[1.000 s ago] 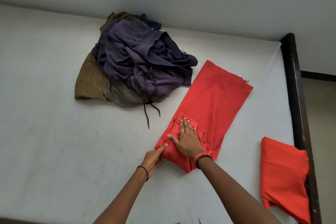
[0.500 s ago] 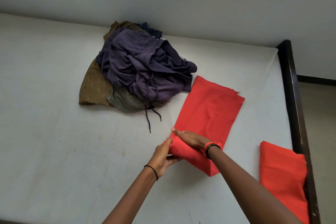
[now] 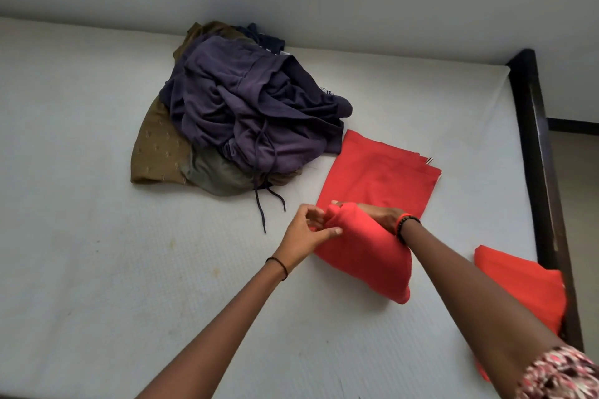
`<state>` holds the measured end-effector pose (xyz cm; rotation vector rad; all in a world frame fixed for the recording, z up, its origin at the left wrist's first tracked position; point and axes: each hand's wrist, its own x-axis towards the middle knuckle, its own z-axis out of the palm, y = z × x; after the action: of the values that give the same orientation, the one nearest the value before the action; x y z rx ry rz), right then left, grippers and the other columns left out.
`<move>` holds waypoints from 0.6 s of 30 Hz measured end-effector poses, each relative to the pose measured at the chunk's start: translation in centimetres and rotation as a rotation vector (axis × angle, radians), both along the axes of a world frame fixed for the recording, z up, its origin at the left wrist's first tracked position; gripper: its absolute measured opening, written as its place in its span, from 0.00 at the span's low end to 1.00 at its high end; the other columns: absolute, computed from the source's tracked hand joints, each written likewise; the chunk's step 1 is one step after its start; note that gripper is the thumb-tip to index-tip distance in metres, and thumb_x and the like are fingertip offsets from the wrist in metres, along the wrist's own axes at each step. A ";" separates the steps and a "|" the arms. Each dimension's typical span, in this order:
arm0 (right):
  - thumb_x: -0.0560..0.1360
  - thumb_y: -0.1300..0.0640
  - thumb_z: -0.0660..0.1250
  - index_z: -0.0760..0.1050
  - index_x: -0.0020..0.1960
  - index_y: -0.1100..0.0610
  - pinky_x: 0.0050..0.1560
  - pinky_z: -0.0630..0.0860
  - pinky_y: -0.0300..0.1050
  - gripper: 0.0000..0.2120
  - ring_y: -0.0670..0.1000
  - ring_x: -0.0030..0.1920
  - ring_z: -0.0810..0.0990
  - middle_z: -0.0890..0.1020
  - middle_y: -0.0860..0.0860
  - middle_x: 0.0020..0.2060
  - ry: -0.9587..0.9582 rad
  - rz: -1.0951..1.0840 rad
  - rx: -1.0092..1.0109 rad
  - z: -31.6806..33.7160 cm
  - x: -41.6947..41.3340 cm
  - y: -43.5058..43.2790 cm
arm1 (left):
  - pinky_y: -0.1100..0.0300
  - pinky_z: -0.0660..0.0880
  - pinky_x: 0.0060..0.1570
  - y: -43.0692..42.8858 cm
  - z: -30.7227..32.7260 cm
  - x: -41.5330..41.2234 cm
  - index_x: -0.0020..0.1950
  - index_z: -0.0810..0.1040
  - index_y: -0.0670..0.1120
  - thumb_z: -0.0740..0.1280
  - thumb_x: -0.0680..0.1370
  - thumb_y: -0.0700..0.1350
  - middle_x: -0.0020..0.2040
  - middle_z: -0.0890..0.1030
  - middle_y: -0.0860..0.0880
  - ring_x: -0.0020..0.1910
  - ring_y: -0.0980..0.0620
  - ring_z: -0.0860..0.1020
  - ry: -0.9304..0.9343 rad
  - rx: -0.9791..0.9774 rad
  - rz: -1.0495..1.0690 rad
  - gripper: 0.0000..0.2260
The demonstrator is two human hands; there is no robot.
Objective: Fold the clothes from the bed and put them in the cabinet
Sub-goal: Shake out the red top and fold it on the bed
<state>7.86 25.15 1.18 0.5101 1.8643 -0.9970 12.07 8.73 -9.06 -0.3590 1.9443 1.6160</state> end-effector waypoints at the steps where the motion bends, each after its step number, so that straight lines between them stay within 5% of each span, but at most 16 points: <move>1: 0.82 0.57 0.55 0.68 0.66 0.63 0.50 0.60 0.38 0.16 0.47 0.54 0.65 0.70 0.51 0.56 -0.012 -0.015 0.004 -2.2 -0.2 1.0 | 0.70 0.69 0.55 0.1 -0.7 -0.5 0.57 0.71 0.46 0.79 0.63 0.50 0.54 0.74 0.50 0.54 0.55 0.73 0.079 -0.098 -0.034 0.28; 4: 0.81 0.51 0.58 0.71 0.65 0.59 0.59 0.65 0.41 0.17 0.49 0.56 0.70 0.72 0.50 0.64 -0.034 -0.033 0.061 -6.8 -1.0 2.7 | 0.63 0.67 0.60 0.2 -2.8 -1.8 0.61 0.72 0.51 0.74 0.60 0.62 0.59 0.74 0.54 0.59 0.59 0.72 0.057 -0.131 -0.169 0.34; 7: 0.78 0.38 0.56 0.73 0.66 0.57 0.69 0.65 0.49 0.27 0.53 0.62 0.74 0.76 0.52 0.63 -0.091 0.005 -0.047 -9.5 -3.1 3.3 | 0.60 0.70 0.44 0.9 -4.2 -2.6 0.46 0.75 0.47 0.67 0.64 0.70 0.42 0.77 0.54 0.44 0.55 0.75 -0.058 -0.177 -0.269 0.27; 10: 0.79 0.37 0.50 0.79 0.47 0.59 0.54 0.75 0.48 0.29 0.51 0.44 0.79 0.81 0.56 0.47 0.050 -0.066 -0.040 -11.1 -5.6 3.9 | 0.58 0.62 0.34 1.5 -5.0 -3.0 0.35 0.66 0.48 0.66 0.72 0.65 0.33 0.70 0.53 0.35 0.52 0.69 -0.054 -0.287 -0.251 0.22; 13: 0.81 0.47 0.55 0.76 0.41 0.63 0.45 0.74 0.50 0.23 0.56 0.40 0.79 0.81 0.57 0.37 0.514 -0.096 0.230 -10.9 -5.8 5.1 | 0.59 0.69 0.42 1.4 -6.0 -3.5 0.45 0.77 0.46 0.66 0.75 0.60 0.44 0.79 0.48 0.45 0.49 0.76 -0.047 -0.348 -0.228 0.17; 16: 0.80 0.49 0.58 0.76 0.57 0.63 0.57 0.72 0.51 0.18 0.58 0.55 0.78 0.81 0.59 0.52 0.786 0.049 0.347 -11.0 -1.1 4.5 | 0.56 0.73 0.53 1.0 -6.7 -3.8 0.54 0.77 0.45 0.67 0.74 0.59 0.51 0.79 0.48 0.52 0.49 0.77 -0.103 -0.370 -0.230 0.19; 18: 0.76 0.42 0.59 0.67 0.70 0.64 0.68 0.64 0.54 0.32 0.58 0.69 0.69 0.72 0.61 0.67 0.863 0.290 0.440 -12.5 3.2 3.5 | 0.55 0.73 0.53 0.9 -6.7 -3.9 0.53 0.77 0.46 0.67 0.74 0.60 0.48 0.78 0.50 0.50 0.50 0.77 -0.126 -0.391 -0.238 0.19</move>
<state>11.01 28.63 -11.33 0.0185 2.8599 -0.6375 8.16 9.60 -15.79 -0.3556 2.1099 1.0378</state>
